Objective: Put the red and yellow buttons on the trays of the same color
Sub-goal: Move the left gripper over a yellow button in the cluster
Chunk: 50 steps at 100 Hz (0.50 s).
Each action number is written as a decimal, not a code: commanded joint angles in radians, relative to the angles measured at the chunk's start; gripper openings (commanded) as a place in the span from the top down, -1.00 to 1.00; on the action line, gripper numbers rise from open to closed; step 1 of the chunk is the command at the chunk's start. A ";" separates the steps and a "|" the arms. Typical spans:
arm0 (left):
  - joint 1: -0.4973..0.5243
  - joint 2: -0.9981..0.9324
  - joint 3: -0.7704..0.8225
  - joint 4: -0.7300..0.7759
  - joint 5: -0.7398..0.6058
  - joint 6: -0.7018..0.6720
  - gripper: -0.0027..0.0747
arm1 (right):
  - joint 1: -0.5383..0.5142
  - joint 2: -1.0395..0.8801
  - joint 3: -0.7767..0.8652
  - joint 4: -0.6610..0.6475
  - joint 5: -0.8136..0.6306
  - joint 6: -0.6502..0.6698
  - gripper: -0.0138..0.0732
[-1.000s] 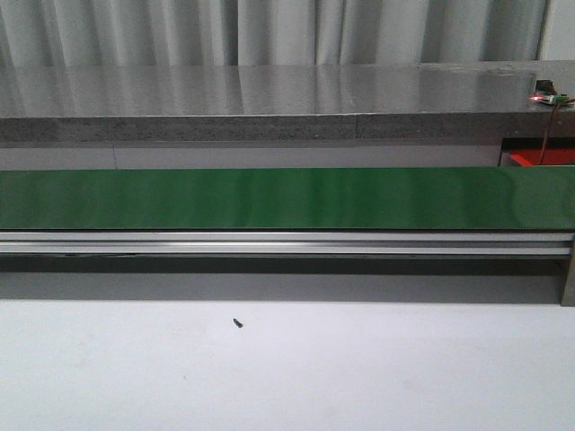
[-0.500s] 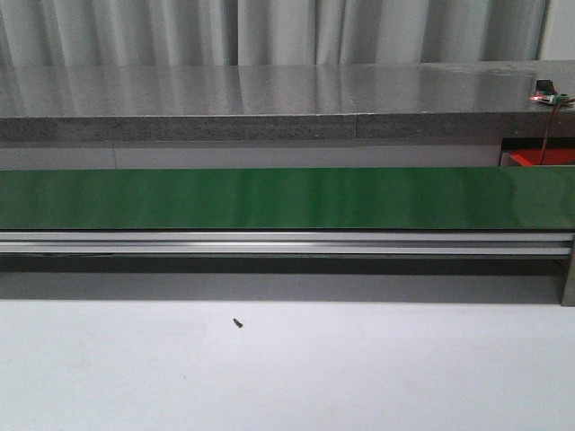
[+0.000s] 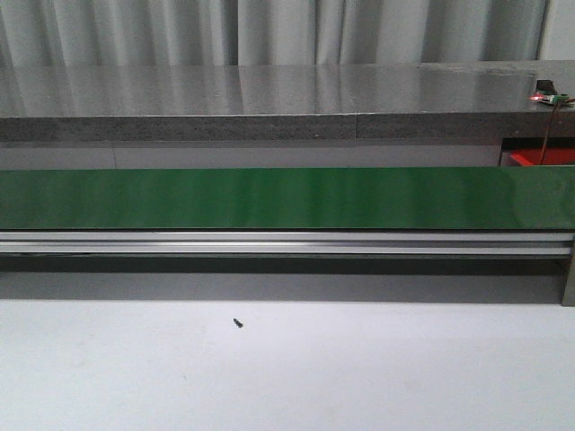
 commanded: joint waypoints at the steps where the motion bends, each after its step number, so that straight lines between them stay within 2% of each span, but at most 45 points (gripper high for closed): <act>1: 0.010 0.007 -0.061 -0.021 -0.017 -0.010 -0.55 | 0.004 -0.001 -0.027 -0.001 -0.062 -0.001 0.83; 29: 0.010 0.145 -0.115 -0.021 -0.036 -0.010 -0.55 | 0.004 -0.001 -0.027 -0.001 -0.062 -0.001 0.83; 50: 0.010 0.200 -0.122 -0.072 -0.147 -0.010 -0.55 | 0.004 -0.001 -0.027 -0.001 -0.062 -0.001 0.83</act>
